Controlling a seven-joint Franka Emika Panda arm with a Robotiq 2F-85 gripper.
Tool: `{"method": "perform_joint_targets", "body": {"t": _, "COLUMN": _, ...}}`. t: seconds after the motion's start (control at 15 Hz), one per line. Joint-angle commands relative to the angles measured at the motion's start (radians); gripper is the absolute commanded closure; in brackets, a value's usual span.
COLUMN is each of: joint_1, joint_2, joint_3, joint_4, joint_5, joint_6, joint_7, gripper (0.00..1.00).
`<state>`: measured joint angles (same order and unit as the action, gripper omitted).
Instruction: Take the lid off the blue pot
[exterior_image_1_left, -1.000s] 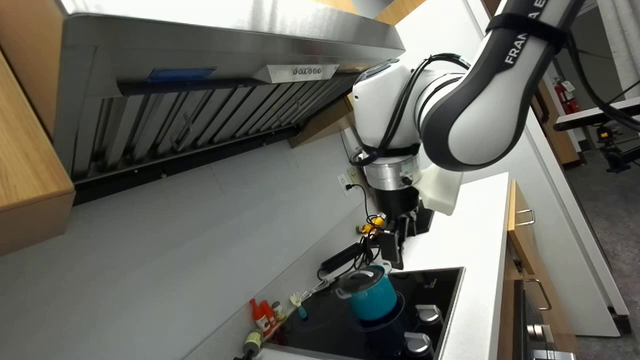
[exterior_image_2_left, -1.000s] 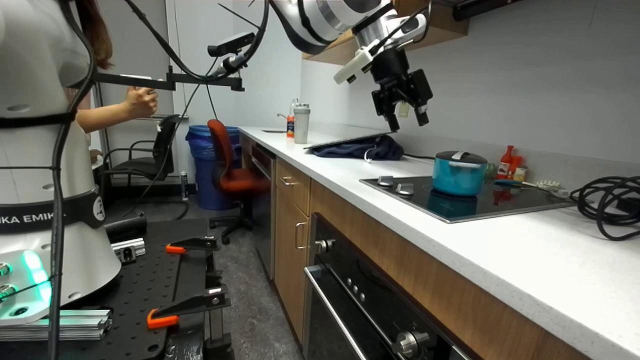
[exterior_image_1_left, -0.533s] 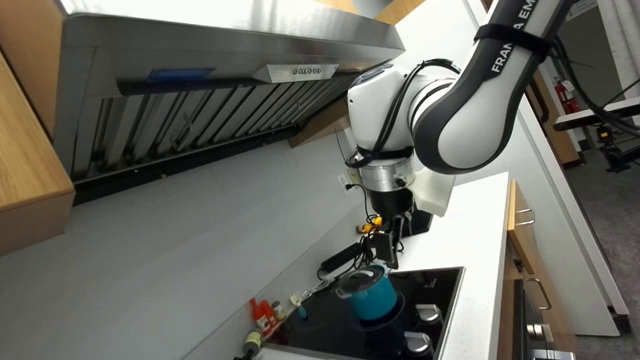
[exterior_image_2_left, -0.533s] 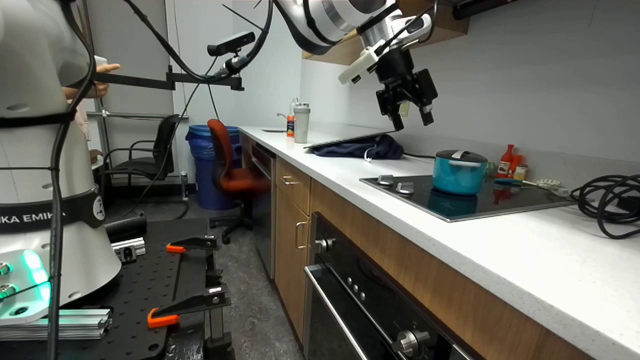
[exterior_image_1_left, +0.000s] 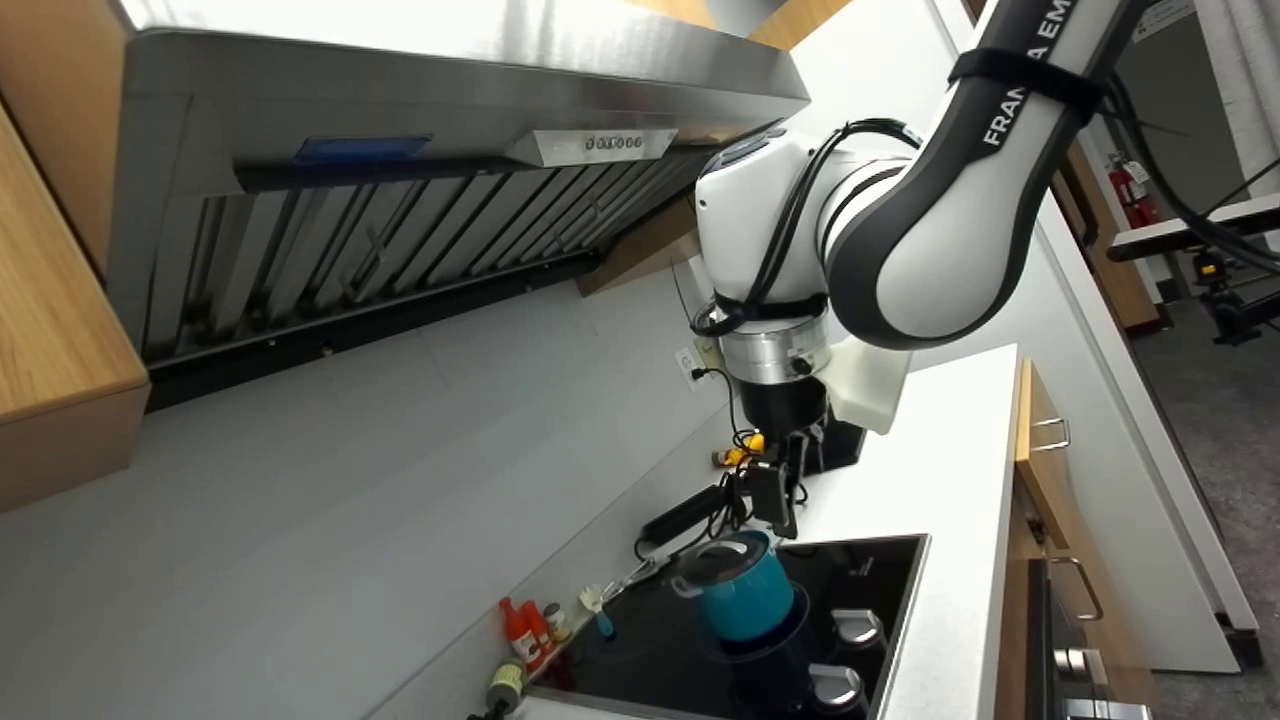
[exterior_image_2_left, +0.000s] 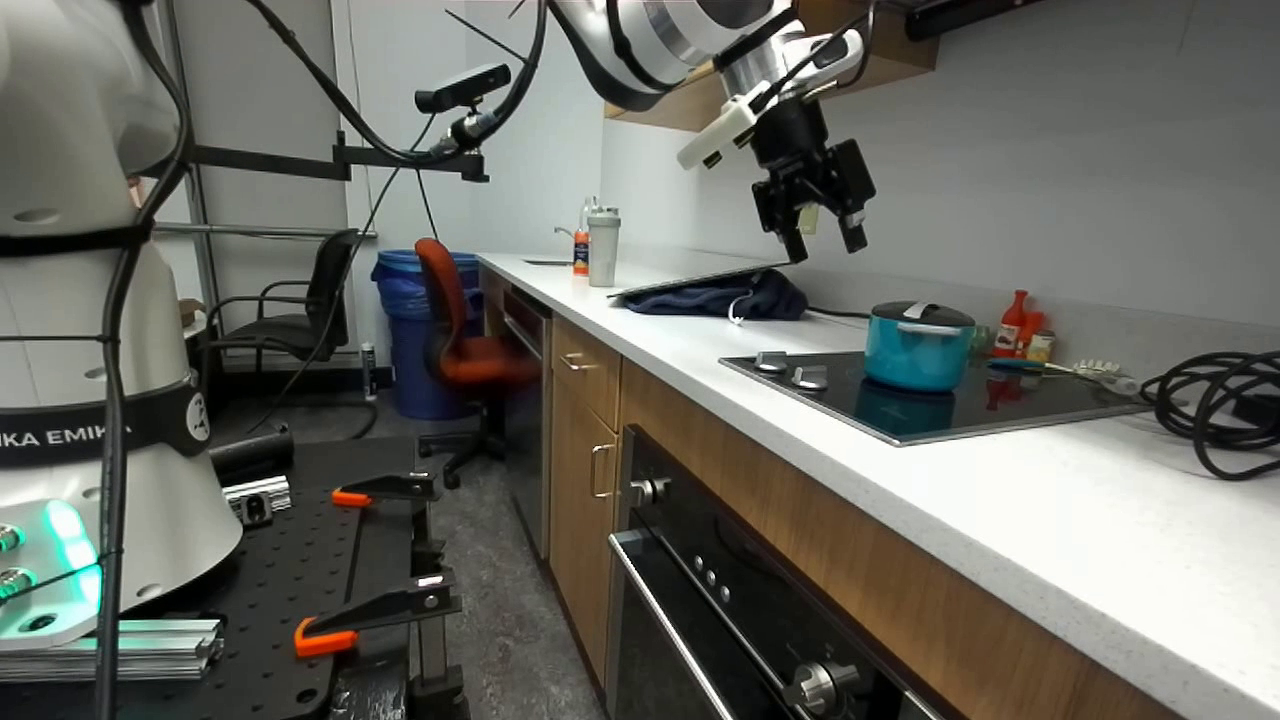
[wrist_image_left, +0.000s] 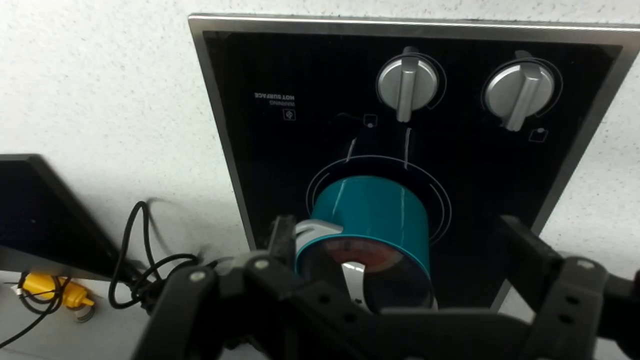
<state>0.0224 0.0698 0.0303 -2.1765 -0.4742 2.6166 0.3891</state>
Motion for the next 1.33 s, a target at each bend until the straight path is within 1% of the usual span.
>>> {"method": "perform_joint_targets", "body": {"t": 0.0, "joint_1": 0.010, "joint_2": 0.018, "joint_3": -0.014, "joint_4": 0.002, "joint_5": 0.014, "joint_6": 0.009, "joint_7": -0.025, "gripper": 0.00}}
{"method": "perform_joint_targets", "body": {"t": 0.27, "joint_1": 0.011, "joint_2": 0.085, "joint_3": -0.021, "joint_4": 0.037, "joint_5": 0.016, "joint_6": 0.046, "joint_7": -0.051, "gripper": 0.00}}
{"method": "perform_joint_targets", "body": {"t": 0.4, "joint_1": 0.016, "joint_2": 0.127, "joint_3": -0.028, "joint_4": 0.066, "joint_5": 0.016, "joint_6": 0.077, "joint_7": -0.044, "gripper": 0.00}}
{"method": "perform_joint_targets", "body": {"t": 0.6, "joint_1": 0.046, "joint_2": 0.174, "joint_3": -0.038, "joint_4": 0.129, "joint_5": 0.019, "joint_6": 0.092, "joint_7": -0.006, "gripper": 0.00}}
{"method": "perform_joint_targets", "body": {"t": 0.73, "joint_1": 0.062, "joint_2": 0.195, "joint_3": -0.050, "joint_4": 0.166, "joint_5": 0.024, "joint_6": 0.097, "joint_7": 0.004, "gripper": 0.00}}
{"method": "perform_joint_targets", "body": {"t": 0.93, "joint_1": 0.091, "joint_2": 0.219, "joint_3": -0.083, "joint_4": 0.213, "joint_5": -0.004, "joint_6": 0.104, "joint_7": 0.048, "gripper": 0.00}}
{"method": "perform_joint_targets", "body": {"t": 1.27, "joint_1": 0.127, "joint_2": 0.261, "joint_3": -0.131, "joint_4": 0.260, "joint_5": -0.010, "joint_6": 0.115, "joint_7": 0.108, "gripper": 0.02}}
